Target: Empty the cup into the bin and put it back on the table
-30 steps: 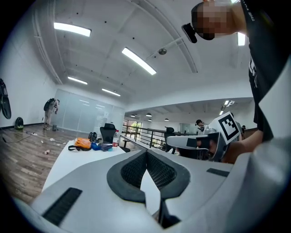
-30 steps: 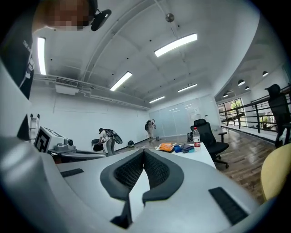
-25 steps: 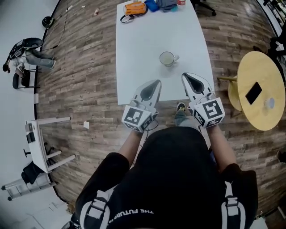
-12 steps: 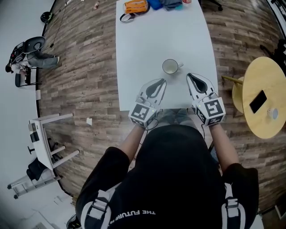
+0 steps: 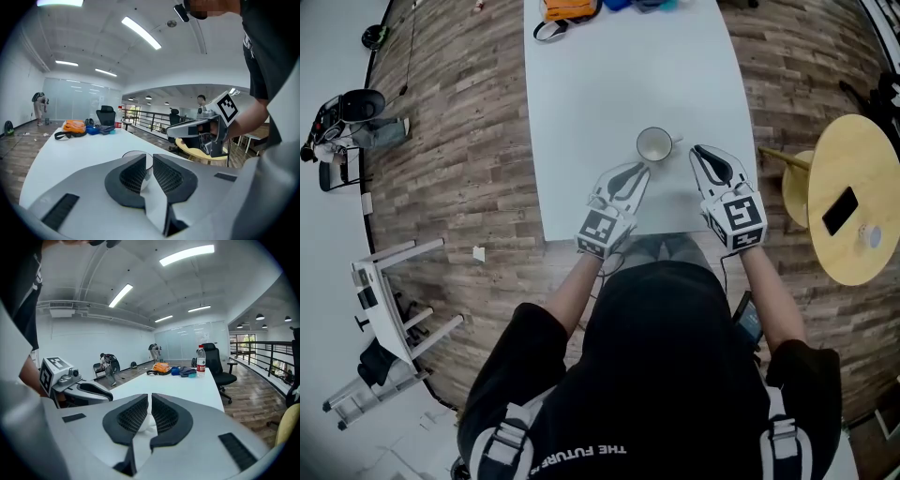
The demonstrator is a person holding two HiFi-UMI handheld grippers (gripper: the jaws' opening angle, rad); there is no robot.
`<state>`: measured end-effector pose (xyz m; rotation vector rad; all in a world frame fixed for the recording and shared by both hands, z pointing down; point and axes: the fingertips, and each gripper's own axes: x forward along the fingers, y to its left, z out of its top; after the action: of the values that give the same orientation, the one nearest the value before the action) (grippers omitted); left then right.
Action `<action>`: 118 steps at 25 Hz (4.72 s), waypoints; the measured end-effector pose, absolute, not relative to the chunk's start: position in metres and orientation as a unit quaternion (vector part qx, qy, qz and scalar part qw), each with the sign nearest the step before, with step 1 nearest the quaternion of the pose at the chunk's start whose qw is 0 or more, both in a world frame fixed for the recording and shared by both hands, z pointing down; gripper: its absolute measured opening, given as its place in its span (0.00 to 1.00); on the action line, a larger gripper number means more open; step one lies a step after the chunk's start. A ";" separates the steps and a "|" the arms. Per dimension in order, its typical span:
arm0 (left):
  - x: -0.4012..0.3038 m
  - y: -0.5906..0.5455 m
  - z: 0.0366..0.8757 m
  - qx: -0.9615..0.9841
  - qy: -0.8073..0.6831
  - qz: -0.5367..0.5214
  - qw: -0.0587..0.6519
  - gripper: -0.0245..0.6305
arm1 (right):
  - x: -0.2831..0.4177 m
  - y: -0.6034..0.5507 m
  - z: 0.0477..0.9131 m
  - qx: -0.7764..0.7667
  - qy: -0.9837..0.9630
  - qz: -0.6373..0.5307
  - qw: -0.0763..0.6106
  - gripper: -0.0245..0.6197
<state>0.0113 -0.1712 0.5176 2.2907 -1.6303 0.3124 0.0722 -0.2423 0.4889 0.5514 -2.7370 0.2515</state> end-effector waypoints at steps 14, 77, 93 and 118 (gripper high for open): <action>-0.007 -0.204 0.582 0.818 -0.536 0.129 0.165 0.56 | 0.042 -0.266 0.583 0.169 -0.944 0.059 0.276 0.24; -0.172 0.093 0.412 0.625 -0.770 0.011 0.127 0.60 | -0.202 0.061 0.403 -0.295 -0.944 -0.022 0.145 0.11; -0.200 0.202 0.492 0.485 -0.787 -0.229 0.304 0.60 | -0.234 0.174 0.502 -0.375 -0.840 0.011 0.392 0.11; -0.179 0.236 0.582 0.421 -0.737 -0.377 0.371 0.60 | -0.200 0.204 0.604 -0.341 -0.746 0.067 0.568 0.11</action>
<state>-0.1788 0.2362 0.5822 1.0785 -1.8902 -0.9681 -0.1998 0.2037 0.6043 -0.8005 -1.7528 0.1565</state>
